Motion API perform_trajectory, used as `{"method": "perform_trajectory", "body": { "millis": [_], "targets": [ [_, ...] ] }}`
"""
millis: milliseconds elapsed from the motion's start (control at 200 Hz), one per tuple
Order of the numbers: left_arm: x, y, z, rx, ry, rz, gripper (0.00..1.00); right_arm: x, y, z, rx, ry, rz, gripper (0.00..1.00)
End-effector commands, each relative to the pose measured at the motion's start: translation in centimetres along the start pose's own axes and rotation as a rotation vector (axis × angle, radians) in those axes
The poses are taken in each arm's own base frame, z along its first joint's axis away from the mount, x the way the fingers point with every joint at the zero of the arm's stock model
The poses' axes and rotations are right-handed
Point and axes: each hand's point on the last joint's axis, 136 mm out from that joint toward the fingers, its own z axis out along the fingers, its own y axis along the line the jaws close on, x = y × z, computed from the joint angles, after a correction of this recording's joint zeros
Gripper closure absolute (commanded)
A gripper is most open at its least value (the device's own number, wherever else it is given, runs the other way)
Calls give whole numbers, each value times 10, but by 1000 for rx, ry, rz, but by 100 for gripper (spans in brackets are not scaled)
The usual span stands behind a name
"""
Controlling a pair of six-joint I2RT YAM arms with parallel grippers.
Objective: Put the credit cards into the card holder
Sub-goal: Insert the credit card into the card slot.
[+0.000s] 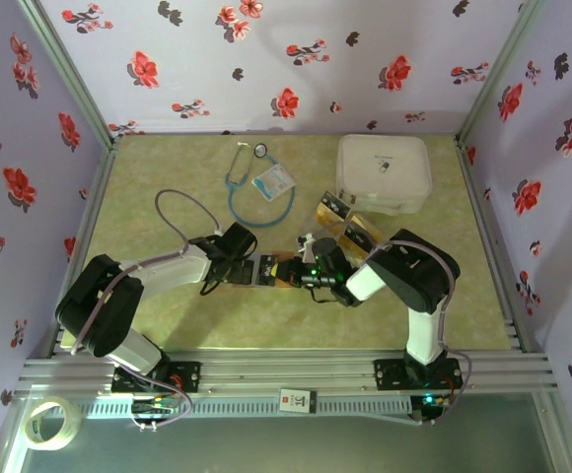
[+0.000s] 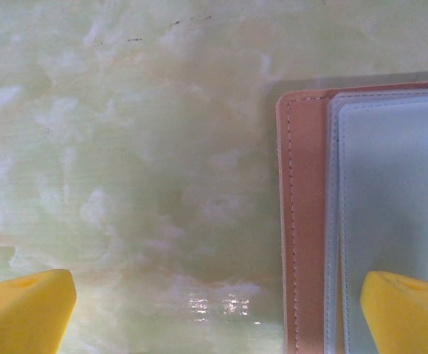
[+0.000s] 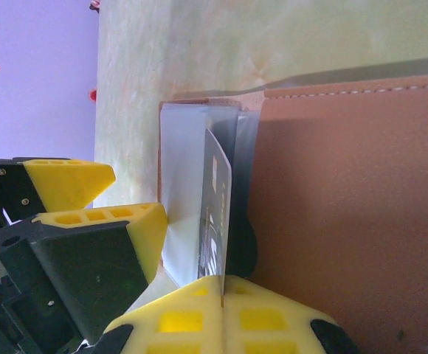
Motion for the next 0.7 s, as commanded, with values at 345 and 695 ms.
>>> {"method": "perform_trajectory", "body": {
  "millis": [345,695],
  "targets": [
    [10,10,0,-42,19,3,0,13,-25,10,97,112,30,100],
    [8,9,-1,-35,14,-2,0,13,-25,16,117,146,27,100]
  ]
}}
